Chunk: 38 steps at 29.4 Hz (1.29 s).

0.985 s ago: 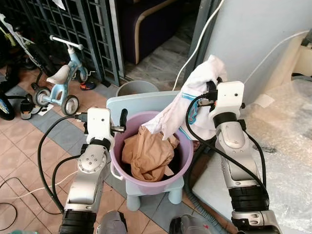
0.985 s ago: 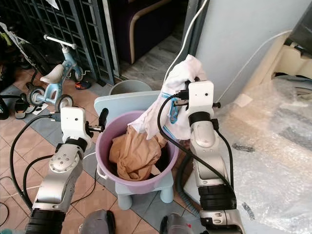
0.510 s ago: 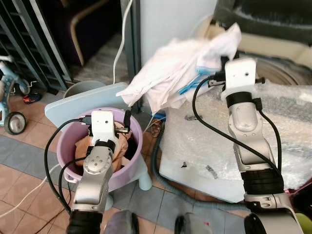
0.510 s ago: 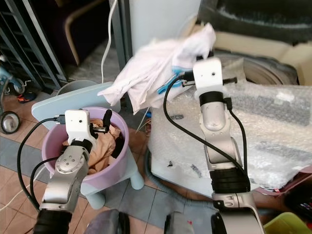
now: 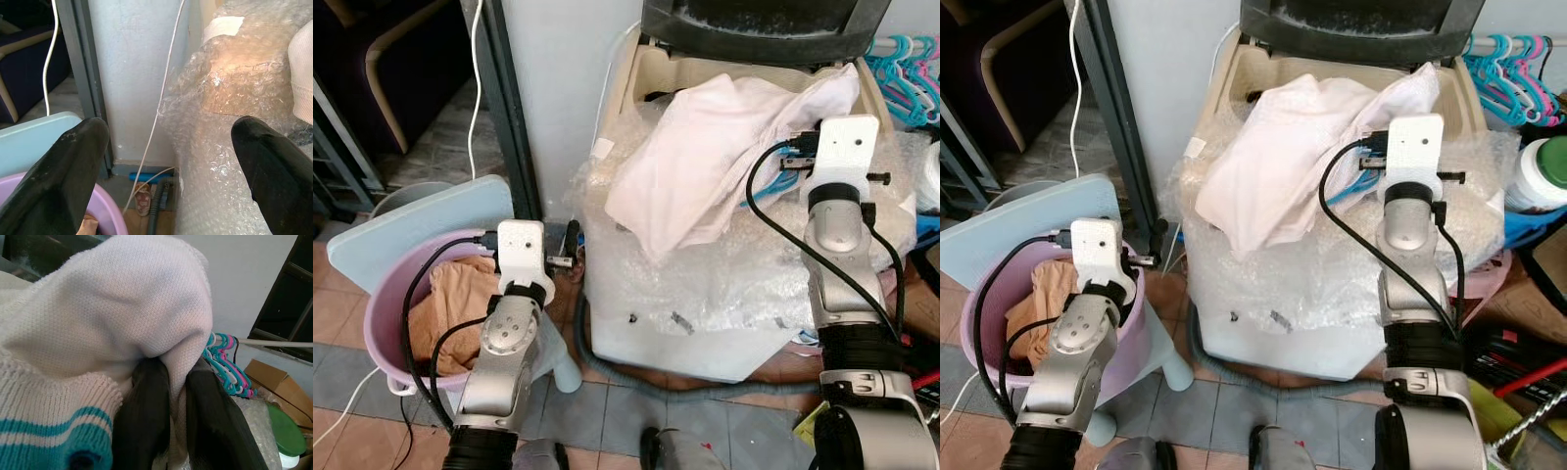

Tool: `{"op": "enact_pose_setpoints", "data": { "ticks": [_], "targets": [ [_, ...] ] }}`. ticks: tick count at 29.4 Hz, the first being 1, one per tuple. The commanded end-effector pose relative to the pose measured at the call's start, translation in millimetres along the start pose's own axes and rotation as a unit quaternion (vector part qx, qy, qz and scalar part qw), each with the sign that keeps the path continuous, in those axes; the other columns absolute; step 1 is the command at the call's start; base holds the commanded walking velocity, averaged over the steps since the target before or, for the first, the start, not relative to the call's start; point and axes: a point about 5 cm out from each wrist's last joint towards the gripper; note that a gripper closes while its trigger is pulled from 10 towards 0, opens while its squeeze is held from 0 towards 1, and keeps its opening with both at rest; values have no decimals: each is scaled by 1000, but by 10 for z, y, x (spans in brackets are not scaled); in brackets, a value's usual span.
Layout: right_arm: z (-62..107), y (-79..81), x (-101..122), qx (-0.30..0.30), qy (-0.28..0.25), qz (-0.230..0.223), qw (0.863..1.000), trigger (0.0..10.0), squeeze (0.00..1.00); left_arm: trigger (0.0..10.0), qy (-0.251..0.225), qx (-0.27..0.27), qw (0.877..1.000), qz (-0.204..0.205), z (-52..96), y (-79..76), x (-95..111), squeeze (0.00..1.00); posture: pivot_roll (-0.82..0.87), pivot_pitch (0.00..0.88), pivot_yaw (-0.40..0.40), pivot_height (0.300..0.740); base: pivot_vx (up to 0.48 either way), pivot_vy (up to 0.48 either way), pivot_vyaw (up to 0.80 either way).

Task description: Clothes washing

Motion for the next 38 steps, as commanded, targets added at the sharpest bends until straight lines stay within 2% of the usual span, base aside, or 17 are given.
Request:
{"op": "enact_pose_setpoints", "data": {
  "ticks": [1, 3, 7, 15, 18, 20, 22, 23, 24, 25, 27, 29, 31, 33, 35, 38],
  "targets": [
    [-64, -2, 130, -3, -20, -10, 1000, 10000, 0, 10000, 1, -3, 1000, -3, 28, -6, 7, 0, 4, 149, -28, 740, 244, 0, 0],
    [-69, 74, 112, 20, -16, -10, 1000, 10000, 0, 10000, 9, -8, 1000, 0, 87, -44, -68, 0, 12, 134, -31, 740, 311, 0, 0],
    [-67, 148, 123, 40, -25, 0, 999, 10000, 0, 10000, 15, -12, 1000, 1, 114, -86, -98, 0, 28, 112, -36, 740, 313, 0, 0],
    [-74, 116, 93, 36, -26, -8, 999, 10000, 0, 10000, 23, -10, 1000, -1, 124, -41, -131, 0, 40, 101, -32, 740, 312, 0, 0],
    [-141, 90, 116, 45, -31, -22, 998, 10000, 0, 10000, 30, -9, 1000, -6, 129, -21, -154, 0, 51, 98, -30, 740, 295, 0, 0],
    [-199, 88, 163, 50, -39, -13, 998, 10000, 0, 10000, 31, -8, 999, -6, 129, -17, -156, 0, 50, 99, -30, 740, 274, 0, 0],
    [-328, 195, 294, 101, -35, -37, 994, 10000, 0, 10000, 37, -7, 999, -7, 142, -21, -183, 0, 50, 94, -31, 740, 247, 0, 0],
    [-362, 222, 332, 108, -35, -29, 993, 10000, 0, 10000, 38, -7, 999, -6, 143, -23, -190, 0, 49, 93, -31, 740, 240, 0, 0],
    [-403, 238, 412, 106, -48, -17, 993, 10000, 0, 10000, 35, -21, 999, 6, 145, -47, -185, 0, 48, 97, -32, 740, 285, 0, 0],
    [-495, 244, 598, 97, -74, -15, 992, 10000, 0, 10000, 28, -33, 999, 11, 141, -77, -161, 0, 48, 106, -26, 740, 480, 0, 0],
    [-595, 221, 794, 81, -96, -28, 992, 10000, 0, 10000, 38, -16, 999, 1, 123, -70, -170, 0, 53, 97, -27, 740, 362, 0, 0],
    [-637, 202, 873, 76, -104, -37, 991, 10000, 0, 10000, 38, -13, 999, 2, 114, -68, -169, 0, 54, 98, -27, 740, 122, 0, 0],
    [-730, 110, 1082, 54, -137, -27, 989, 10000, 0, 10000, 37, -15, 999, 8, 119, -68, -170, 0, 58, 97, -30, 740, 0, 0, 0],
    [-759, 69, 1124, 47, -142, -27, 988, 10000, 0, 10000, 39, -14, 999, 7, 121, -67, -172, 0, 60, 98, -32, 740, 0, 0, 0],
    [-809, -40, 1160, 17, -143, -19, 989, 10000, 0, 10000, 43, -11, 999, 5, 131, -57, -185, 0, 62, 97, -35, 740, 0, 0, 0],
    [-827, -125, 1087, -11, -127, -23, 992, 10000, 0, 10000, 45, -6, 999, 6, 133, -46, -190, 0, 63, 96, -39, 740, 0, 0, 0]
  ]
}}
Point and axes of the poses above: a point about 5 cm out from each wrist's last joint towards the gripper, its own z axis pointing back from the gripper into the wrist, its own x axis along the axis of the wrist's last joint, y = z × x, and after that the axes turned 5 degrees about -z, right-handed
